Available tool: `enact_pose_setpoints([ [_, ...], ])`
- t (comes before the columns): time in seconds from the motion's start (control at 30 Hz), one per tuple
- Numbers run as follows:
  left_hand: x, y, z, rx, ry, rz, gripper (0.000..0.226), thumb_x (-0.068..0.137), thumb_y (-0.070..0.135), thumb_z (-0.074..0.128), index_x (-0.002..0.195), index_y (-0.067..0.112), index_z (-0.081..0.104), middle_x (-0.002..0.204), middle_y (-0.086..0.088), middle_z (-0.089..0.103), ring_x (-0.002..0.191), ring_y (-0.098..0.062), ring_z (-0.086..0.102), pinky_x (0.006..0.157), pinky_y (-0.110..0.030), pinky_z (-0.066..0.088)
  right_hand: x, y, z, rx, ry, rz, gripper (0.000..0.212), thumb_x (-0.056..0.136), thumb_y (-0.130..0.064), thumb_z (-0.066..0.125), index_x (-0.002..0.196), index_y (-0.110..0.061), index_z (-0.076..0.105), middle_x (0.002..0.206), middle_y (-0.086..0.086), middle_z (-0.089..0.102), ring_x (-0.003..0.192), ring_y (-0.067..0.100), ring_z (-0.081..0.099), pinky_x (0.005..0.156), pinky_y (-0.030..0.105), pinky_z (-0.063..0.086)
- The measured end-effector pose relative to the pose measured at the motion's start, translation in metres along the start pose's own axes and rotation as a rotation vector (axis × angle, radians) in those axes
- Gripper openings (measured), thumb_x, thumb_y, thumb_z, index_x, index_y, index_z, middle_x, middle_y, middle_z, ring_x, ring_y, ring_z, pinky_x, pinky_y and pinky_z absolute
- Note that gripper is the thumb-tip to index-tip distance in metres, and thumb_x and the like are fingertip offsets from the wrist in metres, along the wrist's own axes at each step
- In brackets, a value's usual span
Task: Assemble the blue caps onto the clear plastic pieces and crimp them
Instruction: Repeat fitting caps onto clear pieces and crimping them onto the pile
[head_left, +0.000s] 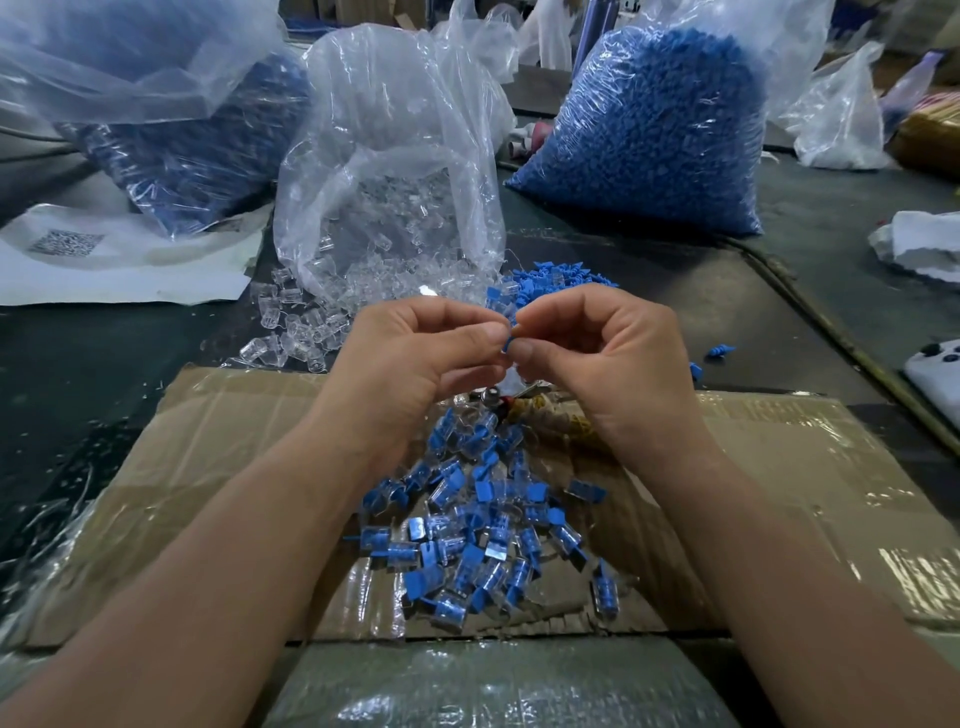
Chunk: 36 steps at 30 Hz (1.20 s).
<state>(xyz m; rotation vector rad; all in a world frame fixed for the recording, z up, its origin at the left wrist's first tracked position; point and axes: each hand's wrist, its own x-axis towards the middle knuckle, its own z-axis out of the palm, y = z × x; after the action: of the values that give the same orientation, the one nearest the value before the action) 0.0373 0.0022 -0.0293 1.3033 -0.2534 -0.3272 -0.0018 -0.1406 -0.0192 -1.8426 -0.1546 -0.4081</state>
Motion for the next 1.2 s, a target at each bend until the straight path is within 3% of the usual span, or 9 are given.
enact_pose_setpoints([
  [0.13,0.0007,0.0006,0.0007,-0.047,0.015,-0.029,0.008,0.062,0.012,0.065,0.068,0.009,0.071,0.07,-0.009,0.07,0.066,-0.016,0.068,0.059,-0.018,0.053,-0.0003,0.0022,0.0015,-0.005,0.017,-0.038,0.02,0.067,-0.007,0.075,0.076,-0.021,0.065,0.07,-0.01,0.066,0.066,0.002,0.064,0.064,0.014,0.051],
  [0.23,0.0008,0.0017,0.0011,-0.064,0.01,-0.04,0.012,0.065,0.011,0.063,0.074,0.005,0.067,0.069,-0.007,0.07,0.066,-0.014,0.067,0.06,-0.019,0.054,0.0003,0.0051,0.003,-0.06,0.029,-0.042,0.02,0.07,-0.01,0.075,0.076,-0.025,0.064,0.076,-0.008,0.068,0.07,0.006,0.065,0.066,0.02,0.054],
  [0.53,-0.0013,0.0028,-0.0011,-0.029,0.01,-0.027,0.017,0.06,0.01,0.066,0.076,0.004,0.068,0.067,-0.01,0.069,0.061,-0.016,0.066,0.054,-0.017,0.052,-0.0007,0.0062,0.0036,-0.069,-0.01,-0.098,0.015,0.073,-0.012,0.072,0.079,-0.024,0.067,0.078,-0.01,0.068,0.072,0.005,0.066,0.068,0.018,0.053],
  [0.63,-0.003,0.0022,0.0003,0.112,0.036,0.023,0.013,0.06,0.008,0.068,0.073,0.007,0.066,0.067,-0.006,0.069,0.063,-0.016,0.067,0.057,-0.019,0.053,-0.0017,0.007,0.0044,-0.091,-0.024,-0.102,0.01,0.072,-0.018,0.071,0.082,-0.02,0.068,0.08,-0.006,0.069,0.074,0.007,0.066,0.07,0.02,0.054],
  [0.77,-0.0039,0.002,0.0025,0.276,0.072,0.066,0.012,0.076,-0.003,0.065,0.072,0.008,0.062,0.059,-0.002,0.066,0.054,-0.014,0.065,0.05,-0.022,0.054,-0.0021,0.0084,0.0051,-0.114,-0.058,-0.111,0.012,0.075,-0.014,0.07,0.087,-0.018,0.068,0.082,-0.005,0.069,0.075,0.006,0.066,0.07,0.019,0.053],
  [0.97,-0.0044,0.0053,0.0004,0.165,0.054,-0.011,0.011,0.078,-0.001,0.063,0.072,0.008,0.061,0.055,-0.002,0.065,0.045,-0.011,0.059,0.035,-0.016,0.039,-0.0012,0.0066,0.0011,-0.078,-0.142,-0.11,0.026,0.074,-0.007,0.071,0.09,-0.026,0.064,0.089,-0.007,0.068,0.083,0.009,0.067,0.076,0.024,0.054],
  [1.2,-0.002,0.0072,-0.0024,0.053,0.037,-0.063,0.004,0.074,0.002,0.063,0.076,0.005,0.064,0.061,-0.009,0.067,0.043,-0.013,0.058,0.032,-0.014,0.034,-0.0019,0.0043,0.0015,-0.05,-0.082,-0.163,0.025,0.072,-0.008,0.072,0.084,-0.028,0.065,0.081,-0.014,0.067,0.077,0.001,0.065,0.07,0.015,0.051],
])
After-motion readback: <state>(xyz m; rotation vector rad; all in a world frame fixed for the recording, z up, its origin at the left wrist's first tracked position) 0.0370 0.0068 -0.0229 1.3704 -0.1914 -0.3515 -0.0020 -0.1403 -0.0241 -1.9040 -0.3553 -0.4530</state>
